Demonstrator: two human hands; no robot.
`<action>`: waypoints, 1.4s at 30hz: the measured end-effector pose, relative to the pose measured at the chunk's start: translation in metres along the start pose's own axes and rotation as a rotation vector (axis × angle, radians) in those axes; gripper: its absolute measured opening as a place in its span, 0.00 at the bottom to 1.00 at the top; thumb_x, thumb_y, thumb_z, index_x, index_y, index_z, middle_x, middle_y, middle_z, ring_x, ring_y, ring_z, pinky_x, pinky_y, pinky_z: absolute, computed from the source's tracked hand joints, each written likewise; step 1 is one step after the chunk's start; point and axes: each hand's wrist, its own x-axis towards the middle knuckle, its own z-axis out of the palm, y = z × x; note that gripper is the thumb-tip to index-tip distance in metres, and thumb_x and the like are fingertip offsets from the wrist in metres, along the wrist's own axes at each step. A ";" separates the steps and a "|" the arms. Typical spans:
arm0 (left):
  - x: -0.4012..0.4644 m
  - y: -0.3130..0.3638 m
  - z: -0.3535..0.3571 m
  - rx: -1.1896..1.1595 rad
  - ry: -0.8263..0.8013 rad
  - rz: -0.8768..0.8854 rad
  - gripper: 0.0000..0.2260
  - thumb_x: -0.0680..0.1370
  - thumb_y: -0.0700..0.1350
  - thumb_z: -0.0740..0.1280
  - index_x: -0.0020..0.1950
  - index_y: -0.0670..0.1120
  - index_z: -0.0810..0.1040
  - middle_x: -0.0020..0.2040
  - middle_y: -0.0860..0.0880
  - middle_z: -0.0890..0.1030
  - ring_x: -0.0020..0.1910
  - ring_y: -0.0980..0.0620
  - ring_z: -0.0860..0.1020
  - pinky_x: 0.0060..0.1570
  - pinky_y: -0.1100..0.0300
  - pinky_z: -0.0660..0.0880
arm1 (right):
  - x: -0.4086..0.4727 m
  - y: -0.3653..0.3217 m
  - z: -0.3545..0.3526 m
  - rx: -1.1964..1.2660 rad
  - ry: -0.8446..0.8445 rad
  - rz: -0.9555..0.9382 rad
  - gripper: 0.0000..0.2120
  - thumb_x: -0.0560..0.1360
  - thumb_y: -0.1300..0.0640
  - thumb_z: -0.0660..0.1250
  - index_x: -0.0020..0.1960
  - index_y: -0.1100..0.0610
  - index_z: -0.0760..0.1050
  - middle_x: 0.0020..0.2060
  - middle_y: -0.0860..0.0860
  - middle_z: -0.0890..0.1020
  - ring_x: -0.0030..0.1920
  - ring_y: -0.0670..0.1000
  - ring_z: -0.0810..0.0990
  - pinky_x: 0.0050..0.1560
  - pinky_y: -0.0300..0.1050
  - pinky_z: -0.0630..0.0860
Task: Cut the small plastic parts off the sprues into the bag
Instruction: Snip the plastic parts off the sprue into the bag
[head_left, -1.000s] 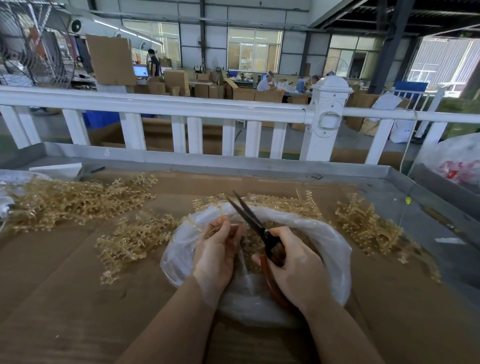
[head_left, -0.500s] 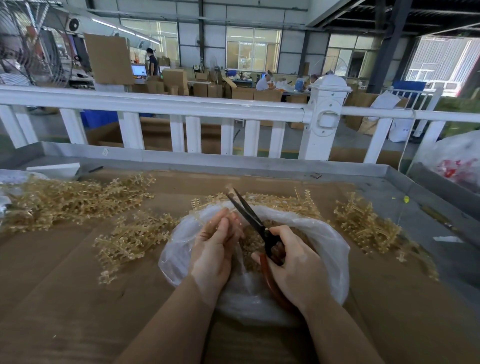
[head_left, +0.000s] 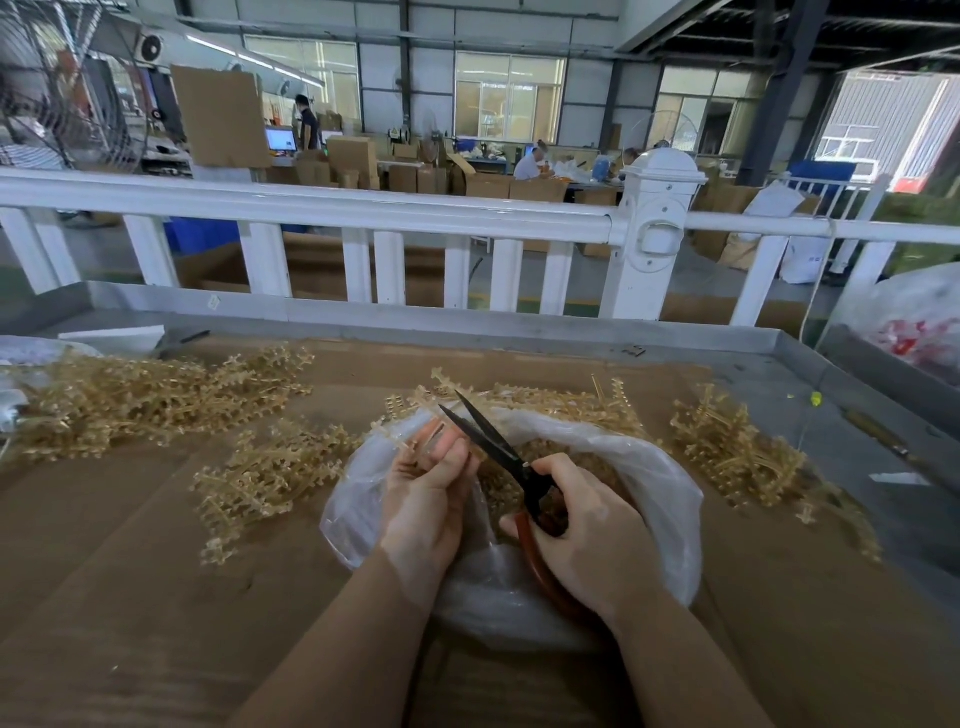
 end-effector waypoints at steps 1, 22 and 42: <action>0.000 0.000 0.000 0.002 0.007 -0.002 0.12 0.76 0.28 0.61 0.54 0.40 0.76 0.43 0.44 0.80 0.36 0.52 0.82 0.34 0.65 0.80 | 0.000 0.000 0.000 0.009 -0.020 0.004 0.22 0.67 0.39 0.70 0.57 0.48 0.73 0.49 0.42 0.79 0.50 0.43 0.76 0.48 0.29 0.66; 0.000 0.000 -0.004 0.091 -0.051 -0.080 0.11 0.77 0.27 0.58 0.52 0.38 0.77 0.38 0.45 0.84 0.36 0.52 0.83 0.33 0.65 0.80 | 0.002 -0.002 0.000 -0.023 -0.031 -0.040 0.18 0.72 0.46 0.71 0.58 0.53 0.73 0.50 0.47 0.82 0.51 0.45 0.80 0.51 0.36 0.76; 0.000 -0.002 -0.004 0.216 -0.128 -0.046 0.08 0.77 0.29 0.59 0.47 0.35 0.77 0.42 0.40 0.78 0.42 0.45 0.76 0.54 0.52 0.73 | 0.001 0.000 0.000 -0.004 -0.018 -0.043 0.21 0.70 0.38 0.68 0.56 0.50 0.73 0.47 0.44 0.80 0.48 0.43 0.77 0.47 0.31 0.70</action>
